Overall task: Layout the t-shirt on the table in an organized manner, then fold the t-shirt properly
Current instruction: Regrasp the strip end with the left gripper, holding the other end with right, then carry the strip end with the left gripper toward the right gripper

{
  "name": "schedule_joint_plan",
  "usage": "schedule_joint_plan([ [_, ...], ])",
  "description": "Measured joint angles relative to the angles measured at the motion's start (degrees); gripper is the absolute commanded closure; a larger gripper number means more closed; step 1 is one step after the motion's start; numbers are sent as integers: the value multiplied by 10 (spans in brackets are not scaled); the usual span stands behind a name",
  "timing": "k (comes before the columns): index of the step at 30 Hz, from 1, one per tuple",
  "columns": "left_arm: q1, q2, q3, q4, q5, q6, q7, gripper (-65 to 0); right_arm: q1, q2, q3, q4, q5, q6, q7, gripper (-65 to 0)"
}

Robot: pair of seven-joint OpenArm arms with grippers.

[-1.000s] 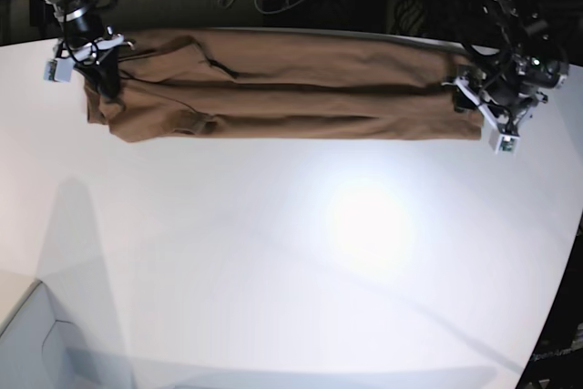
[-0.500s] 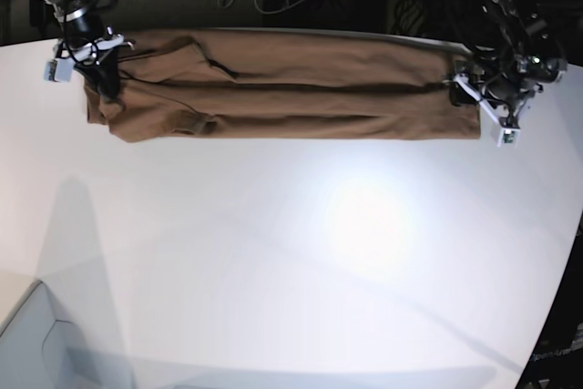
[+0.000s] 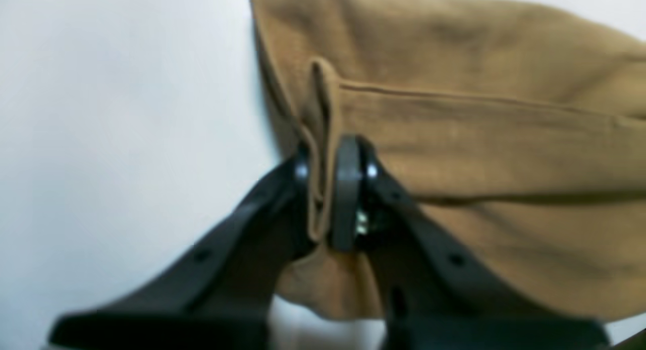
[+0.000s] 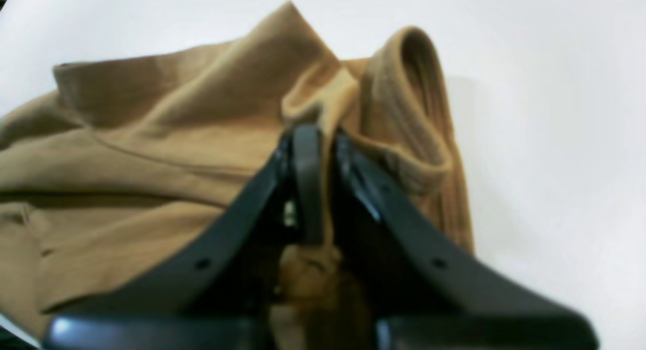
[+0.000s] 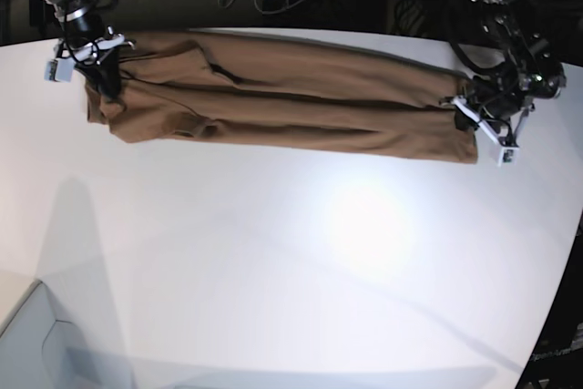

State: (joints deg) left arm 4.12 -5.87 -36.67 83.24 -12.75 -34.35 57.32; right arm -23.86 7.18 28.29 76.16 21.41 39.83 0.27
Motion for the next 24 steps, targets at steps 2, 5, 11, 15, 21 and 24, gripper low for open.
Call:
schedule_joint_plan([
  [2, 0, 0, 0, -1, 0, 0, -4, -4, 0, 0, 0, 0, 0, 0, 0, 0],
  [5, 0, 3, 0, 22, 13, 0, 13, 0, 0, 0, 0, 0, 0, 0, 0, 0],
  [11, 12, 26, -1, 146, 54, 8, 67, 0, 0, 5, -40, 0, 1, -2, 5, 0],
  [15, 8, 72, 8, 250, 38, 3, 53, 0, 13, 0, -49, 0, 0, 0, -3, 0],
  [21, 32, 136, 65, 276, 61, 9, 66, 0, 30, 1, -47, 0, 9, 0, -40, 0],
  [24, 54, 146, 153, 277, 55, 16, 55, 0, 32, 1, -47, 0, 9, 0, -41, 0],
])
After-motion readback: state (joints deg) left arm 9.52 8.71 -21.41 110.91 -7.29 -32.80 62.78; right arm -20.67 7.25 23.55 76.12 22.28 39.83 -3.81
